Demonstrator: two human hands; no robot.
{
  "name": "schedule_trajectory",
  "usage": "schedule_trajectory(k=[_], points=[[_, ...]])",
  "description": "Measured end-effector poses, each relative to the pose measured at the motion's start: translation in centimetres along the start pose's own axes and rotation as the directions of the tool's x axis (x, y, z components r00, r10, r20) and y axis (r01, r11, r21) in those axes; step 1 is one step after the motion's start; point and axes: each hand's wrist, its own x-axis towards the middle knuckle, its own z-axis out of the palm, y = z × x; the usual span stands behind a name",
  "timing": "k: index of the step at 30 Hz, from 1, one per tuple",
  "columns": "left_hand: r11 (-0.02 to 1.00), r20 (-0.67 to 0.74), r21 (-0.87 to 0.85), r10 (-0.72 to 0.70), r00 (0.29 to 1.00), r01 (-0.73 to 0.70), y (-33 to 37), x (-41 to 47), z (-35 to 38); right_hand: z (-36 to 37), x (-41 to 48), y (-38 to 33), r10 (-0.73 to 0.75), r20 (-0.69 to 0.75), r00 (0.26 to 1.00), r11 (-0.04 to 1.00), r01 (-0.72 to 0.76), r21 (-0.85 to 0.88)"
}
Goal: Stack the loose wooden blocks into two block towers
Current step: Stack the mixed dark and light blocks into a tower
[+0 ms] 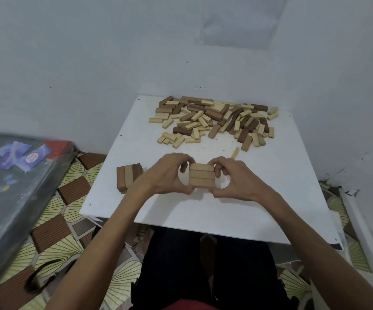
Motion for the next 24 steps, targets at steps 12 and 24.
schedule_trajectory(k=[12,24], points=[[0.991,-0.214,-0.13,-0.069,0.974,0.042,-6.8,-5.8,-7.7,3.5,8.7,-7.8,-0.264,-0.086,0.961,0.948,0.275,0.158],[0.905,-0.272,-0.418,-0.211,0.939,0.083,-12.2,-10.0,-7.9,8.4,13.7,-10.4,-0.329,0.032,0.944,0.923,0.314,0.223]])
